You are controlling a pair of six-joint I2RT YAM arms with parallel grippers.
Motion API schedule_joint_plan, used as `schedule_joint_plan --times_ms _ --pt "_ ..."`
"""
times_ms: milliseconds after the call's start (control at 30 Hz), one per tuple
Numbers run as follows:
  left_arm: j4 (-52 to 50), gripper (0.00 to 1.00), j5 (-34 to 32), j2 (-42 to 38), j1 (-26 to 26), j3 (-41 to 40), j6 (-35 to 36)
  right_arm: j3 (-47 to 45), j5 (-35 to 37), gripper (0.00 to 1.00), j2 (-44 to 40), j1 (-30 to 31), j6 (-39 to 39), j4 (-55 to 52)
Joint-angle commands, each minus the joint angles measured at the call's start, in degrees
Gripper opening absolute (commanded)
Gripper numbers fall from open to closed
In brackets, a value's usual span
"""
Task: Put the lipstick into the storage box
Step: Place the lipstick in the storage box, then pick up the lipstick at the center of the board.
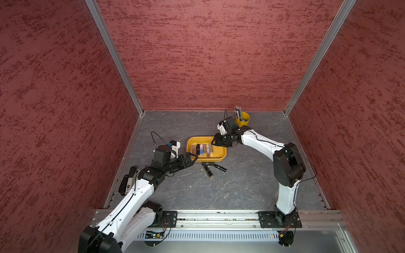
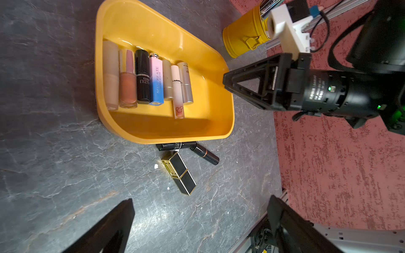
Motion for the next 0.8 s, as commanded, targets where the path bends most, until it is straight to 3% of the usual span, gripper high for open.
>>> schedule_joint_plan --times_ms 0,467,767 --pt "4.03 1.0 1.09 -0.22 -1.54 -1.61 -2.47 -3.4 1.58 0.48 -3.74 0.68 -2.09 0.13" --pt "14.45 1.0 -5.96 6.73 -14.43 -4.04 -8.1 -19.88 9.03 0.52 -18.06 6.03 -8.3 -4.71" --pt "15.07 1.0 -6.83 10.86 -16.26 -0.61 -8.08 -22.77 11.11 0.57 -16.34 8.11 -10.98 -4.27"
